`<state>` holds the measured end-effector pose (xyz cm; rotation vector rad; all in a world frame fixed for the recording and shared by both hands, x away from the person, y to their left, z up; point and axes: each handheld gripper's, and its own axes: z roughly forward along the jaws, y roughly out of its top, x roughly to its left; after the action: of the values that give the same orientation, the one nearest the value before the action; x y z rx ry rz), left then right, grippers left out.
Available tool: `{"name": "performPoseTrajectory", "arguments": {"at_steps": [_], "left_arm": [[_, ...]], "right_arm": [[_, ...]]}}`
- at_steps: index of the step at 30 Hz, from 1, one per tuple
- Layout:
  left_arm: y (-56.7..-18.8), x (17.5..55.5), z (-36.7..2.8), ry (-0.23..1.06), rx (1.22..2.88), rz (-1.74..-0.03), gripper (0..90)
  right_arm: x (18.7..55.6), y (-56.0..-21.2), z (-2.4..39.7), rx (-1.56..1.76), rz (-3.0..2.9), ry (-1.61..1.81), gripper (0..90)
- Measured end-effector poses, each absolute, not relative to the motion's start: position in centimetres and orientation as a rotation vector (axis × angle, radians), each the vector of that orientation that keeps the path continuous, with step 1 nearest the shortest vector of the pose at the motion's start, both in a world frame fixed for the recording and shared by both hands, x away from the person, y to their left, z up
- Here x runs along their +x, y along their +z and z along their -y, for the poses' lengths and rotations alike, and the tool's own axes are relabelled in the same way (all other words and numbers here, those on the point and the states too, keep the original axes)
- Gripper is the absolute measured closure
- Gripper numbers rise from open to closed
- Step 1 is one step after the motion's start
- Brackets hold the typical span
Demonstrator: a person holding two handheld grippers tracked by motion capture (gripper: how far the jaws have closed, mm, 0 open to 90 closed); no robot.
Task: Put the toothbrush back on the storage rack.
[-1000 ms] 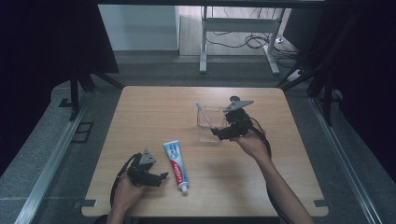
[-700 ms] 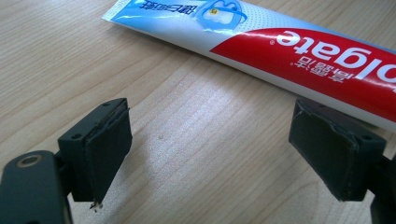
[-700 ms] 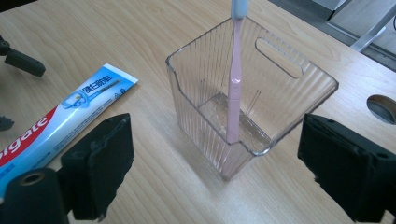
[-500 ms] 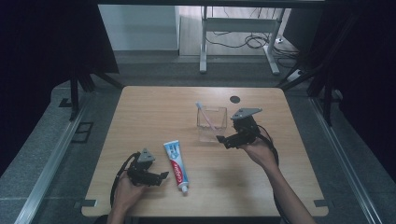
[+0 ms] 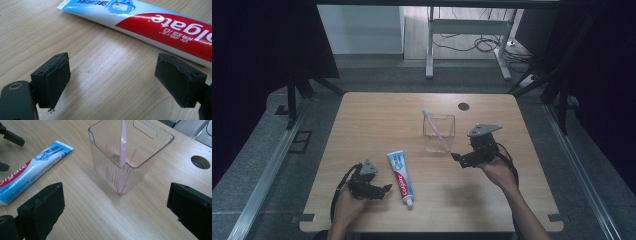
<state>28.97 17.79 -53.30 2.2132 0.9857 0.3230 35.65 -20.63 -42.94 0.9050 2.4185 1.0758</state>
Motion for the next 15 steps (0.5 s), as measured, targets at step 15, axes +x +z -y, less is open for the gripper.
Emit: {"name": "performPoseTrajectory", "arguments": {"at_steps": [15], "left_arm": [[-53.2,28.9,-17.8,0.324,2.210,-0.971,13.2]], "right_arm": [[33.3,-43.9,23.8,0.938,-2.393,1.056,1.5]]}}
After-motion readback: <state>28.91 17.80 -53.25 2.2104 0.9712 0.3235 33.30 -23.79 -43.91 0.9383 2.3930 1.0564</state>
